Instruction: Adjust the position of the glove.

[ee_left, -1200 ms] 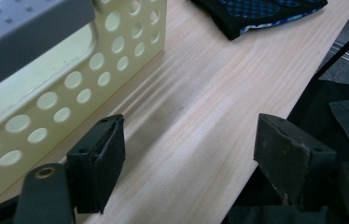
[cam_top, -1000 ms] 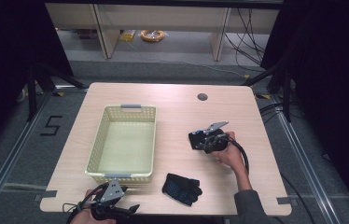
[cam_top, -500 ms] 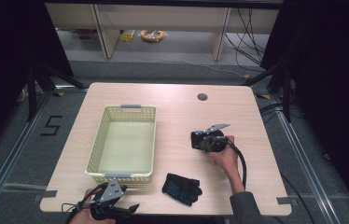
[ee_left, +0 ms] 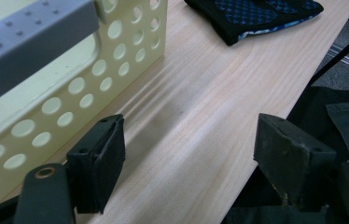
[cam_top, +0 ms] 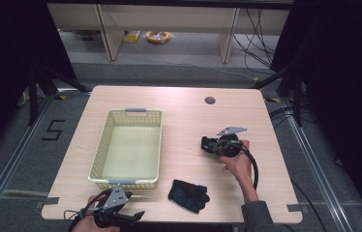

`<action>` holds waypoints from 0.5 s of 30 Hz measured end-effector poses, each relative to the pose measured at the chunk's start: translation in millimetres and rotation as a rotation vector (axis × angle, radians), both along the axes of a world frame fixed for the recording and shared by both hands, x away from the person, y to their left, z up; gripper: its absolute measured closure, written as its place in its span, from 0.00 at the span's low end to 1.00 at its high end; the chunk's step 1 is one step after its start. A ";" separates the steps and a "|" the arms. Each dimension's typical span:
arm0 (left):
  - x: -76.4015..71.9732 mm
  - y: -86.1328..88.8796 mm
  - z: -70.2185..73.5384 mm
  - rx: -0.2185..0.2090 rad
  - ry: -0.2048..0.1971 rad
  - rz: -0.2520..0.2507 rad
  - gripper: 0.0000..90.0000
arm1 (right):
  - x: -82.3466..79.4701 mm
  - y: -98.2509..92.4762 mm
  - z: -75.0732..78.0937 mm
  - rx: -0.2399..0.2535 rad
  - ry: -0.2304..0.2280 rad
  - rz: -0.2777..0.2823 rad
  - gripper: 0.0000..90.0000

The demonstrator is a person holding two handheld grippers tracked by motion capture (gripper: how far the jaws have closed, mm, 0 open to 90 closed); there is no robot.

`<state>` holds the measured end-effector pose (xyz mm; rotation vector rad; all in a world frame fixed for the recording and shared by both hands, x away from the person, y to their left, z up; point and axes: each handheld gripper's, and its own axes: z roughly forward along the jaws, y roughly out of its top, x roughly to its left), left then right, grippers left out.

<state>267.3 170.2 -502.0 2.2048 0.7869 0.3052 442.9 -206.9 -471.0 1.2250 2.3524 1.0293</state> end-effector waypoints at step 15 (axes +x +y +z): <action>2.8 -0.8 -0.8 -0.008 0.012 0.010 0.27 | -32.3 2.2 27.7 0.055 -0.092 0.042 0.99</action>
